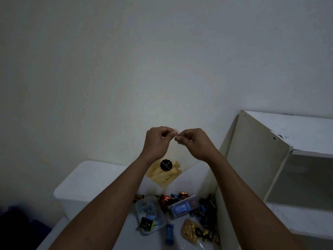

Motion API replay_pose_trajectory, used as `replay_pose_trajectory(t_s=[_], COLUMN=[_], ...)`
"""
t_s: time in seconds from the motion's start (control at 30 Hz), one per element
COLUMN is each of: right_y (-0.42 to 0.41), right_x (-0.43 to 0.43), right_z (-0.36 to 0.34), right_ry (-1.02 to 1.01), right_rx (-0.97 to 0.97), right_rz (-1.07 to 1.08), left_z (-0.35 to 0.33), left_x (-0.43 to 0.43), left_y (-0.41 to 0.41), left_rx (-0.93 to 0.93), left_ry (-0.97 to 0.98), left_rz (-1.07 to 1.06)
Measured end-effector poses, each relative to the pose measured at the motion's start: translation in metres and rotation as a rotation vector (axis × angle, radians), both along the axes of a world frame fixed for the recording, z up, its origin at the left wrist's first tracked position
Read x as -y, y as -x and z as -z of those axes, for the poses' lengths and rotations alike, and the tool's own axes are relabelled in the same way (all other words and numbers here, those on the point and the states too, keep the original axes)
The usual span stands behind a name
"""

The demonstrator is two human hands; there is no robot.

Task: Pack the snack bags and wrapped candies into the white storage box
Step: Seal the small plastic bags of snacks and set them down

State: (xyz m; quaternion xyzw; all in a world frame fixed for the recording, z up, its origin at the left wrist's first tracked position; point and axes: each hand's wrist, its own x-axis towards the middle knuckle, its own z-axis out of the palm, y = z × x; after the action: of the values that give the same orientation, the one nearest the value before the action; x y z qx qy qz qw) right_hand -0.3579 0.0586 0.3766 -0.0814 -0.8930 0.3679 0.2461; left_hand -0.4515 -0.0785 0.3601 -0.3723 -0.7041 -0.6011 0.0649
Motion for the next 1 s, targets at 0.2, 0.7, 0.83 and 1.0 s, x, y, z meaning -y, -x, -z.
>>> replay_pose_trajectory(t_s=[0.2,0.7,0.83,1.0], right_y=[-0.007,-0.030,-0.032,-0.036], right_x=[-0.002,-0.017,-0.016,-0.015], right_z=[0.030,0.074,0.083,0.084], right_ry=[0.064,0.356,0.547,0.688], right_rx=[0.026,0.008,-0.136,-0.149], right_rz=[-0.006,0.076,0.231,0.194], left_z=[0.027,0.051,0.052,0.053], left_x=[-0.002,0.008,0.006,0.006], left_y=[-0.008,-0.006,-0.010,-0.008], left_rx=[0.002,0.210,0.276,0.409], left_ry=[-0.011,-0.100,-0.137,-0.204], left_rz=[-0.062,-0.083,-0.077,-0.057])
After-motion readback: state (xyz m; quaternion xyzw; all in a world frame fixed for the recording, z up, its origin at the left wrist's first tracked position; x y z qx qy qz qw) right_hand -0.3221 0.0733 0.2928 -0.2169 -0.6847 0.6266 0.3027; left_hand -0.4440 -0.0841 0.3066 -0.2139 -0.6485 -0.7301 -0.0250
